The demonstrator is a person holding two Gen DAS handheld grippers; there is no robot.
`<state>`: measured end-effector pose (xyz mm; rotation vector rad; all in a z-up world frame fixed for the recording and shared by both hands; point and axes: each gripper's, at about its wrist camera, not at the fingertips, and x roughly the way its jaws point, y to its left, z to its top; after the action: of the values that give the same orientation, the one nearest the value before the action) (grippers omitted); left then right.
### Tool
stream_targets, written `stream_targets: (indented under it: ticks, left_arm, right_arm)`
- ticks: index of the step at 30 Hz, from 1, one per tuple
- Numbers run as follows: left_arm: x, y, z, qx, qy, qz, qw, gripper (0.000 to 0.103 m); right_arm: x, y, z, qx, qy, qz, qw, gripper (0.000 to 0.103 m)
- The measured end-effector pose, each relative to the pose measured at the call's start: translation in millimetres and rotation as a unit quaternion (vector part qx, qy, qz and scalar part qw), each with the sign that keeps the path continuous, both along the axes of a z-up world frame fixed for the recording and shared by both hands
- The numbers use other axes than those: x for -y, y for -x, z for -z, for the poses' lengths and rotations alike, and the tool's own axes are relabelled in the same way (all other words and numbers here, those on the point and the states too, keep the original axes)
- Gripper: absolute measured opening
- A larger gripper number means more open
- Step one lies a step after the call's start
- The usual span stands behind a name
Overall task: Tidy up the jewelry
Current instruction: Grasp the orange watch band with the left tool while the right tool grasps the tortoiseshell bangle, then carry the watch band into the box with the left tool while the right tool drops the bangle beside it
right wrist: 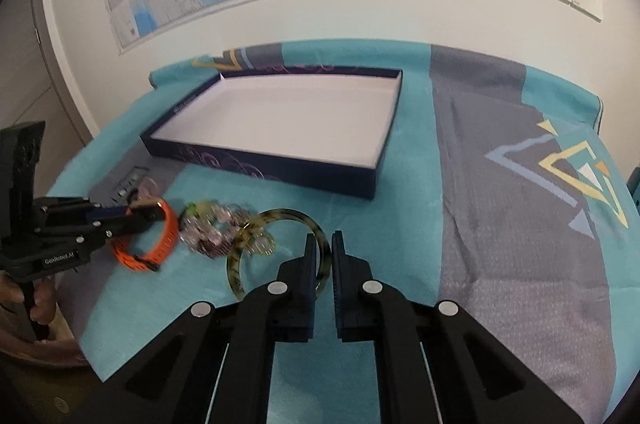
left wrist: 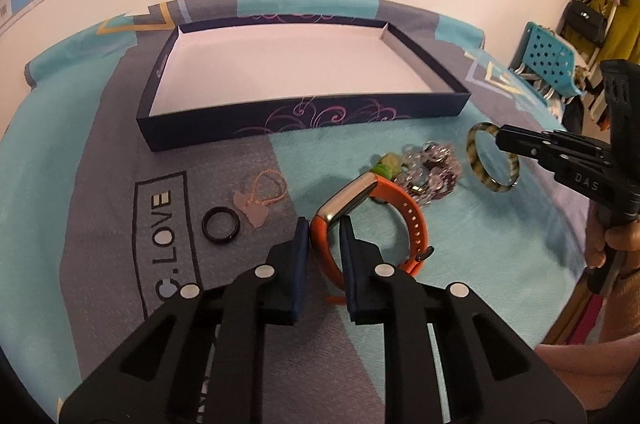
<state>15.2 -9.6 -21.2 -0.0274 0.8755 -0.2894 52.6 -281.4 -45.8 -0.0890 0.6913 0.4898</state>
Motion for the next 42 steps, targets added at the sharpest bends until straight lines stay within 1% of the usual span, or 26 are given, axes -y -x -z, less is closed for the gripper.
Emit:
stream_targets:
  ticks: [2, 5, 8, 10, 12, 16, 21, 25, 28, 33, 38, 39, 41, 42]
  left_arm:
    - [-1, 1, -6, 0.008, -0.001, 0.001, 1.0000, 0.016]
    - [-5, -2, -17, 0.015, 0.014, 0.006, 0.9998, 0.016]
    - [-9, -10, -30, 0.031, 0.007, 0.006, 0.9995, 0.016]
    - [-12, -18, -40, 0.042, 0.008, 0.005, 0.9991, 0.016]
    - [-16, -31, -51, 0.058, 0.001, 0.000, 0.9983, 0.016]
    - [-20, -61, -63, 0.066, 0.001, 0.000, 0.9978, 0.016]
    - [-22, -111, -61, 0.053, -0.006, -0.003, 0.9986, 0.016]
    - [-23, -148, -53, 0.035, -0.009, -0.011, 0.9993, 0.016]
    - [-24, -177, -41, 0.009, -0.004, -0.016, 0.9998, 0.016]
    - [-24, -208, -24, -0.019, -0.019, -0.029, 0.9992, 0.016]
    - [-26, -230, -16, -0.034, -0.037, -0.043, 0.9978, 0.018]
    - [-26, -233, -17, -0.034, -0.038, -0.045, 0.9977, 0.019]
    - [-28, -237, -18, -0.036, -0.039, -0.054, 0.9971, 0.036]
    - [-28, -238, -19, -0.035, -0.039, -0.054, 0.9972, 0.040]
  right_arm:
    - [-1, -1, -6, 0.005, -0.009, -0.003, 1.000, 0.006]
    - [-3, -5, -15, 0.013, -0.021, -0.009, 1.000, 0.006]
    - [-9, -16, -26, 0.022, -0.022, -0.012, 0.999, 0.006]
    - [-13, -28, -33, 0.028, -0.022, -0.011, 0.999, 0.006]
    - [-18, -41, -40, 0.031, -0.019, -0.013, 0.999, 0.006]
    - [-32, -82, -49, 0.030, -0.011, -0.006, 0.999, 0.006]
    - [-51, -127, -50, 0.013, -0.002, 0.000, 1.000, 0.006]
    - [-66, -160, -45, 0.000, 0.017, 0.012, 1.000, 0.006]
    - [-76, -183, -37, -0.016, 0.034, 0.019, 0.999, 0.006]
    - [-88, -205, -28, -0.027, 0.066, 0.036, 0.997, 0.006]
    - [-95, -215, -27, -0.034, 0.076, 0.051, 0.995, 0.006]
    - [-95, -216, -27, -0.036, 0.076, 0.054, 0.995, 0.006]
    - [-95, -215, -27, -0.031, 0.078, 0.060, 0.995, 0.009]
    - [-94, -212, -28, -0.027, 0.079, 0.063, 0.995, 0.012]
